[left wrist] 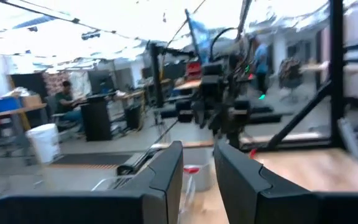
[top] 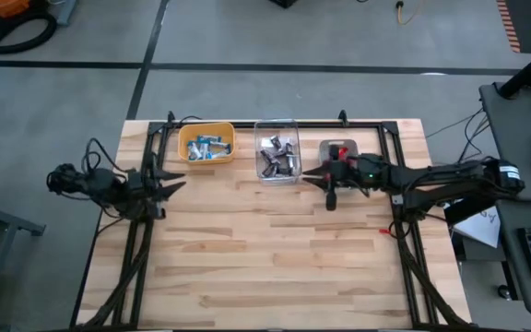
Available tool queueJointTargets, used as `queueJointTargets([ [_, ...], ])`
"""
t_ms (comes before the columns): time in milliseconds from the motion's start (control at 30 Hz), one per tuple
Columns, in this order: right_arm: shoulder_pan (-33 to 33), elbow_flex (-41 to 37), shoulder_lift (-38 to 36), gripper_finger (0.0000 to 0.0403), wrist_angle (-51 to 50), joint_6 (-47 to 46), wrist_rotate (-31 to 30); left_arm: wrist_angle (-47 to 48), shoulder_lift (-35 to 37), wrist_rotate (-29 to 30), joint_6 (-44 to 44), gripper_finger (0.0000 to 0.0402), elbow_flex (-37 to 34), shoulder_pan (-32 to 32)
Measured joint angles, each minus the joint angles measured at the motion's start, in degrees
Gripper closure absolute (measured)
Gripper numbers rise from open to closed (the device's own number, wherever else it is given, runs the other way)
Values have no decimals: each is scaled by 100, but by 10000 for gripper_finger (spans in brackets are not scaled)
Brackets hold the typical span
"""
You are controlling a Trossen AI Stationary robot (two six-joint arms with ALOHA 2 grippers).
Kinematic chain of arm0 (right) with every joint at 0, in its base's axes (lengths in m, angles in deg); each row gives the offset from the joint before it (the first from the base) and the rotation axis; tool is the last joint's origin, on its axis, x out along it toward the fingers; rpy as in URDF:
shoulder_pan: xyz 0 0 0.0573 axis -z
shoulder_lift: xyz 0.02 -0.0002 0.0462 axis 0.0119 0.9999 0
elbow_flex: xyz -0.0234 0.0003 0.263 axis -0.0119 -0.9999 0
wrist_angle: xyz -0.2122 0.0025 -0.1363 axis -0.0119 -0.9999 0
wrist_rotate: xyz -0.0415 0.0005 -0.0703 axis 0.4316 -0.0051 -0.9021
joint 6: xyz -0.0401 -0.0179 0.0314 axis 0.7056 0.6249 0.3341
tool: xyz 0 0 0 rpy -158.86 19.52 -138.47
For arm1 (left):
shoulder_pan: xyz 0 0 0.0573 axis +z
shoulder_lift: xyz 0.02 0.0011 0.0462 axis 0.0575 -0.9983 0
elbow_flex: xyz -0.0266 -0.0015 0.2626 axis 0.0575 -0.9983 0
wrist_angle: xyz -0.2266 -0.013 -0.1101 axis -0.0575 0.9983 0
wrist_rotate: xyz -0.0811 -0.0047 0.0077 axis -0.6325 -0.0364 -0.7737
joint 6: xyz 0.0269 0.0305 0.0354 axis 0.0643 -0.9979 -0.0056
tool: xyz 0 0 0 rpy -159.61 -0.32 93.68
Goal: Sort candy
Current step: Return to Home Position
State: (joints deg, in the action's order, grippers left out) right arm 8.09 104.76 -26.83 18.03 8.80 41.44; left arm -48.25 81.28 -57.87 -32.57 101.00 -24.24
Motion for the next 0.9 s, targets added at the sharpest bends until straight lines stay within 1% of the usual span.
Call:
queueJointTargets([
  [100, 0, -77, -275, 339, 61, 65, 2, -242, 171, -485, 138, 324, -272, 159],
  [167, -2, -116, -433, 339, 61, 67, 0, -486, 215, -665, 153, 324, -493, 238],
  [300, -2, -177, -648, 341, 53, 71, 3, -635, 228, -688, 205, 324, -713, 389],
  [400, -2, -248, -766, 344, 56, 101, 129, -722, 234, -674, 239, 324, -724, 551],
  [533, -2, -403, -942, 344, 67, 122, 136, -717, 179, -702, 353, 324, -757, 735],
  [667, -2, -607, -1176, 344, 135, 121, 135, -735, 100, -1014, 433, 324, -860, 862],
  [800, -2, -855, -1523, 344, 143, 33, 136, -992, 85, -1065, 516, 324, -1057, 923],
  [900, -2, -1116, -1861, 344, 140, -47, 133, -1115, 121, -1376, 580, 324, -1211, 921],
])
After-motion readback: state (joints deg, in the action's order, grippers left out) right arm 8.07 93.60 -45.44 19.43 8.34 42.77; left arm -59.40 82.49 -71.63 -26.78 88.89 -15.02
